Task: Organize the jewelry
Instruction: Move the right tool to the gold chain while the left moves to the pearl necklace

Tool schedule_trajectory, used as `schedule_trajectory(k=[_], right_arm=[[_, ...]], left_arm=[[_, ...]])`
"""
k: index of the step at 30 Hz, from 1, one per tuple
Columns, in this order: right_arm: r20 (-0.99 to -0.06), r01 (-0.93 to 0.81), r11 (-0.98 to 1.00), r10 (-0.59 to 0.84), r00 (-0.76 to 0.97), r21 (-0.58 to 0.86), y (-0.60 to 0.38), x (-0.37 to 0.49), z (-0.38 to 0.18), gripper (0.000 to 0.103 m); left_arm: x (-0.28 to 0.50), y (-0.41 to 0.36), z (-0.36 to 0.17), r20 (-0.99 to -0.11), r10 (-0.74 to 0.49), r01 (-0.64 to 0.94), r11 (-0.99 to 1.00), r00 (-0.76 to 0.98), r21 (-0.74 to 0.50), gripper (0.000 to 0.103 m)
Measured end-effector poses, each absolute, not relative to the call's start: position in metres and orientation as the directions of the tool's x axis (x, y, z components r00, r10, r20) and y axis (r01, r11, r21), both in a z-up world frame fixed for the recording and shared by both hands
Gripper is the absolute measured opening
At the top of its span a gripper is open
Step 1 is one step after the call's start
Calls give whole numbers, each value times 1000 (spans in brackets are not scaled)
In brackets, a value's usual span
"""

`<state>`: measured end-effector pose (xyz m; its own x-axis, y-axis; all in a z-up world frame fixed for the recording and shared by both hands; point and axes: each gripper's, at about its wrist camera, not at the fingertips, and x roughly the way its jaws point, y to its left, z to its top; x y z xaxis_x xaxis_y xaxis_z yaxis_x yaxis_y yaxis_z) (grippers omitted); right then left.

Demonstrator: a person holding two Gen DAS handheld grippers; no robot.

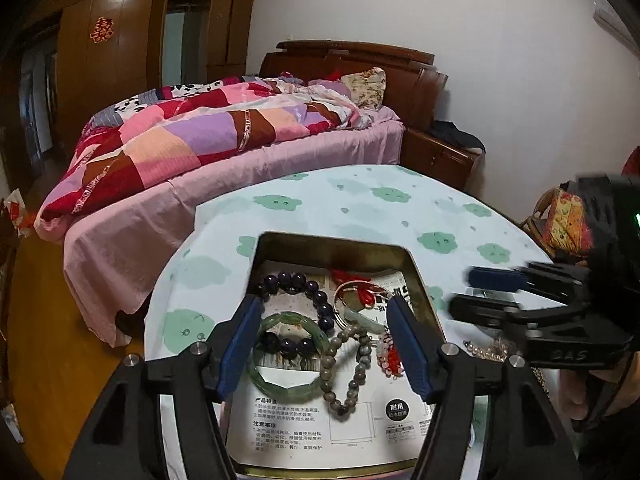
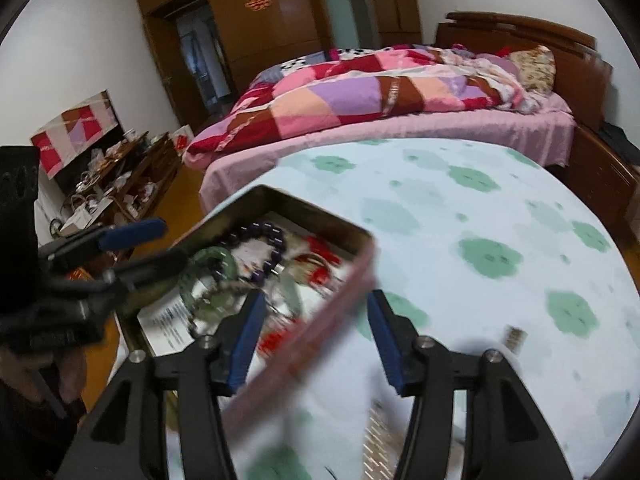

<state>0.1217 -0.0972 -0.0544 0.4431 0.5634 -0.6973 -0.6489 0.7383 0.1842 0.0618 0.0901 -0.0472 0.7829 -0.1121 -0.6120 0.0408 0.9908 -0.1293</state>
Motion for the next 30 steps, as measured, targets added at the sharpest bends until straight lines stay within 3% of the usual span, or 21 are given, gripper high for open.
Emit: schedule_trajectory(k=[14,28,30], right_arm=[[-740,-394,897,401,540,198,-230,95,-75,61],[-776,-614,787,423,468,59,-176,19,-94,61],[-787,-625,780,397,473,18,-172,15,-100,54]], left_arm=[[47,43,-41,-604,-106,80,994,790,-69,65],[28,-8,-46,-638,-171,185,982,751,-46,66],[24,-11,-44,-633,-175,192,980,754,-43,66]])
